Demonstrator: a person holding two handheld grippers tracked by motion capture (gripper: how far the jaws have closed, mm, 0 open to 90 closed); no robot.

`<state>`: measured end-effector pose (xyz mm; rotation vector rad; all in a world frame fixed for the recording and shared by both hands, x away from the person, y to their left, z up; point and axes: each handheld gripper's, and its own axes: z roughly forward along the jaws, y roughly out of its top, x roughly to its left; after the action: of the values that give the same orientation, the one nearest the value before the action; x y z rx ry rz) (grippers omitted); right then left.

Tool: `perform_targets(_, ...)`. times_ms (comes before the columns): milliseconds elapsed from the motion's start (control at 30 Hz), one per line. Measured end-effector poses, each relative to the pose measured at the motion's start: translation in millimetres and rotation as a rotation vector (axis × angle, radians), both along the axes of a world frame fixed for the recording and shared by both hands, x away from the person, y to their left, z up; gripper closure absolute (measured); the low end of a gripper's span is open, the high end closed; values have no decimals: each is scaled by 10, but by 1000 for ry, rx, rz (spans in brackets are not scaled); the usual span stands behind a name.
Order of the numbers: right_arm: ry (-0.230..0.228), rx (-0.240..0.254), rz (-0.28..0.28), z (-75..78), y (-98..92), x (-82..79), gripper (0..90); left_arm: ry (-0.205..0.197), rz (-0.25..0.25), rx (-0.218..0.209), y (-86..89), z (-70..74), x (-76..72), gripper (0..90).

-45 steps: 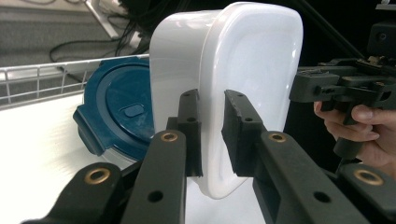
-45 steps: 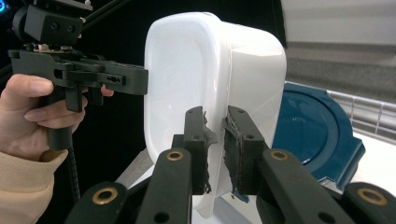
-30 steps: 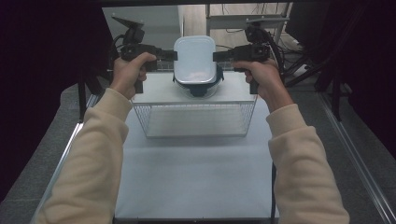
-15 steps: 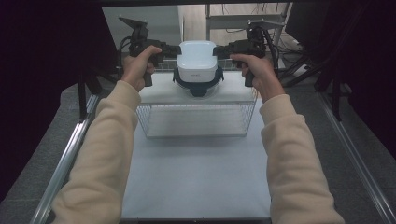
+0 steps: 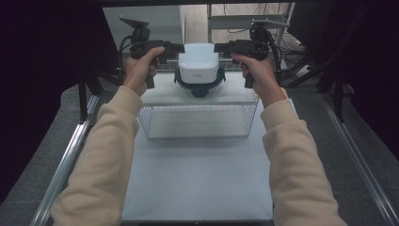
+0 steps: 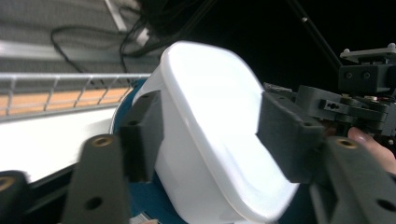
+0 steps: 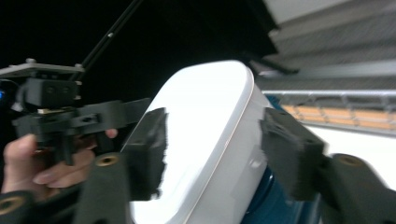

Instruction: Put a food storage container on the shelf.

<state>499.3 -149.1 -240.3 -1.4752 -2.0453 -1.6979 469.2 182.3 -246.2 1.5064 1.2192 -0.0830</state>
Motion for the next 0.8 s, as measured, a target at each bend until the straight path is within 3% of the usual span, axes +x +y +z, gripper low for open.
perform_targets(100, -65, -30, 7, 50, -25, -104, 308, -56, 15, 50, 30, 43, -118, 323)
perform_targets(200, -125, -57, 13, 87, -55, -226, 286, -99, 25, 56, 95, 53, -271, 295)
perform_targets(233, -169, -71, 31, 94, -85, -313, 276, -115, 25, 72, 116, 52, -328, 285)
perform_targets(300, -184, -80, 43, 94, -101, -355, 273, -150, 20, 113, 154, 45, -458, 280)
perform_targets(367, -236, -113, 64, 81, -147, -472, 268, -172, 9, 135, 185, 33, -547, 274)
perform_targets(567, -285, -158, 86, 30, -197, -665, 265, -211, 2, 171, 227, -19, -760, 272)
perform_targets(800, -328, -171, 114, -53, -259, -871, 256, -242, -7, 217, 222, -136, -1042, 267)
